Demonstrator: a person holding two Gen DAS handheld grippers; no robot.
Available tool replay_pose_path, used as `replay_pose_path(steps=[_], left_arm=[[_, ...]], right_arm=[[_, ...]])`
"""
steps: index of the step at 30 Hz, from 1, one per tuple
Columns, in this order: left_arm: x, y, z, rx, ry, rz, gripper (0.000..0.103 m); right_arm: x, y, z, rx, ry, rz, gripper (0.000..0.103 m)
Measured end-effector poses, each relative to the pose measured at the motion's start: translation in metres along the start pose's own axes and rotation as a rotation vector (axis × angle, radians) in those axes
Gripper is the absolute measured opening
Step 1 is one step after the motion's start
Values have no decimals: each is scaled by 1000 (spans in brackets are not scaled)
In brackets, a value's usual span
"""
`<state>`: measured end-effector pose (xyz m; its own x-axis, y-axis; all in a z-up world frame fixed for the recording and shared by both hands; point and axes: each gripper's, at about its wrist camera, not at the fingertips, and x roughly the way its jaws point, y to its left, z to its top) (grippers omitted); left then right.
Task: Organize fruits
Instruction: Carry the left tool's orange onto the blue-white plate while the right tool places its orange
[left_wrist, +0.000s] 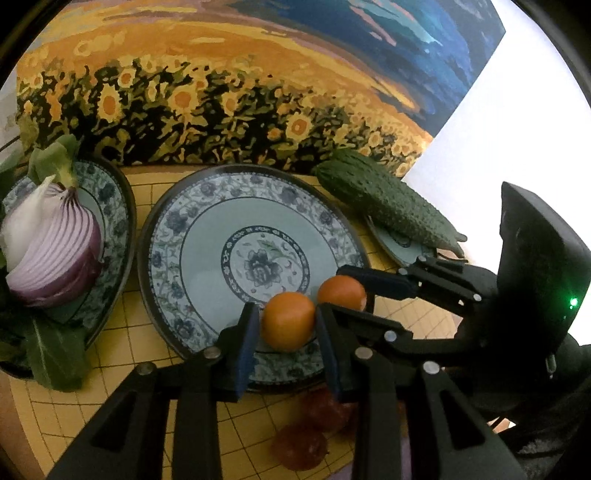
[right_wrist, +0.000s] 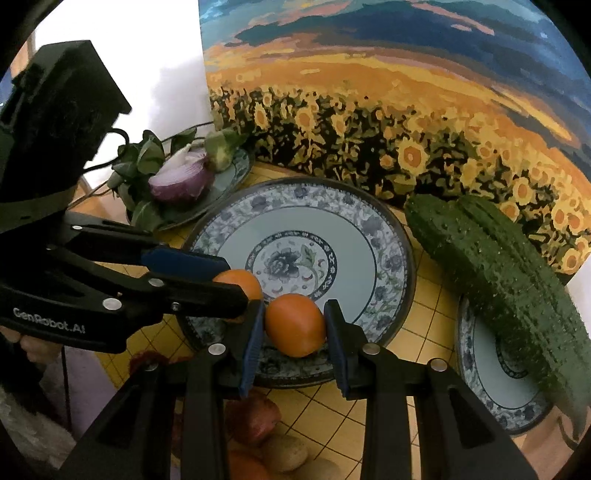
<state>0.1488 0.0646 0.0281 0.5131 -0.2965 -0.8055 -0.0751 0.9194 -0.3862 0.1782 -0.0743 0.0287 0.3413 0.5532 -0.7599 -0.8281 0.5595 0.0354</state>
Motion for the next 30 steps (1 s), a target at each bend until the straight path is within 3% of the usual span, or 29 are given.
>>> replay_pose_path(steps=[3,5,9,20,30], left_arm=[[2,-3,-1,0,5,54,50],[1,-6,-1,11,7,70,50],[-12,-10,-2,18,-38,73,50],[-52,-29,-12,32,-104,97,56],[-93,-64,-43,158,-169,154,58]], right_arm=[[2,0,-1,-1,18,-7,35],[2,3,-1,-27,28,-20,36],[-3,8,1,-52,27,-37,49],[-50,22,-1,-18,-41,-96,50],[-110,26,-21,123,-141,-141,50]])
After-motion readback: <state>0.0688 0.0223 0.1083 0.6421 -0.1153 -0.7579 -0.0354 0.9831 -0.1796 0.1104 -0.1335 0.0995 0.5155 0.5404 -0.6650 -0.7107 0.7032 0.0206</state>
